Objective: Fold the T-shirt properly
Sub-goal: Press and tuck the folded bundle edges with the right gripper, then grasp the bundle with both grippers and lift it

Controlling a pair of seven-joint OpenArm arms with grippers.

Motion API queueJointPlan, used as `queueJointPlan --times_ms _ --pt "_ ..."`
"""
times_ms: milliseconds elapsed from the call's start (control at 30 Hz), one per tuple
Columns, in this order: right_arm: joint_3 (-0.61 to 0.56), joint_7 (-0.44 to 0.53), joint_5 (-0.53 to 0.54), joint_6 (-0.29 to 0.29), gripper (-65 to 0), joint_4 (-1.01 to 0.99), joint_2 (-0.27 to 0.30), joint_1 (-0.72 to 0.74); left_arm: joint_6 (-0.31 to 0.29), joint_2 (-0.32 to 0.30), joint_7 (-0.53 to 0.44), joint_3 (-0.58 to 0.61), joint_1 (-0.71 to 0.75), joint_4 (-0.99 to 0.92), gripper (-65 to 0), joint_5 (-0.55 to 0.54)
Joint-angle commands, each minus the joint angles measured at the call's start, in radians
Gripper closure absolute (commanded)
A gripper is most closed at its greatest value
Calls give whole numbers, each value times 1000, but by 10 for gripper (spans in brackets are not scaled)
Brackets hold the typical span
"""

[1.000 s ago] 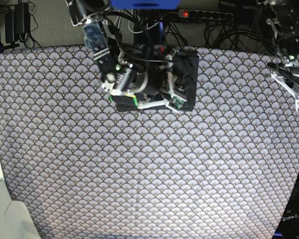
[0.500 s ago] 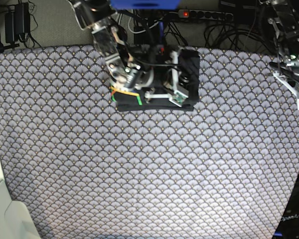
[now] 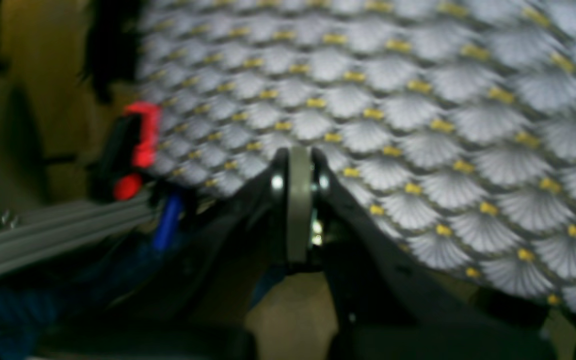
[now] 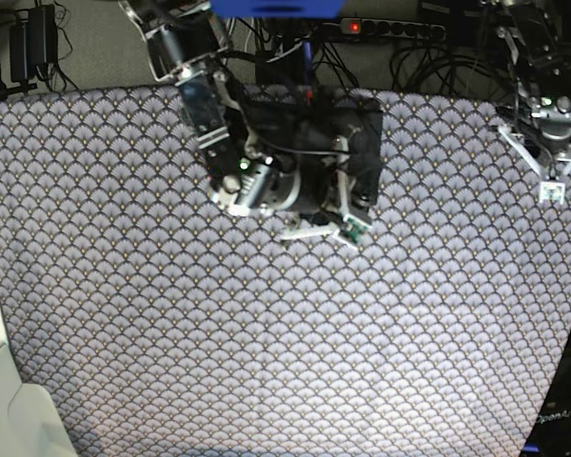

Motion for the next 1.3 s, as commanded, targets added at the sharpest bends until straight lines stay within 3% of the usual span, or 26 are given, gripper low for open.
queueJointPlan --times_ms 0,100,233,333,467,567,733,900,1267 --pt "2 16 18 6 -52 50 9 1 -32 2 -13 -3 -6 18 -6 2" --pt "8 -1 17 6 -53 162 50 -23 -155 44 -13 -3 -15 21 -43 2" --pt "40 -53 17 6 -122 271 99 -45 -287 96 -13 -3 -29 21 -232 2" --pt "102 -81 17 6 -214 327 133 -58 -287 148 -11 -5 -58 22 -352 -4" --pt "178 -76 20 6 -255 355 181 -83 -287 182 105 -6 -107 24 -361 -153" --pt "218 -79 24 6 -255 360 214 -88 -287 182 187 -6 -131 22 -362 -351" --pt "220 -78 21 6 -255 361 237 -115 -287 205 210 -3 -139 12 -362 -593" --pt "220 -81 21 6 -254 361 237 -115 -287 261 202 -2 -139 -34 -362 -610" --pt "220 -81 20 6 -254 361 237 -117 -287 257 116 -2 -161 -286 -363 -615"
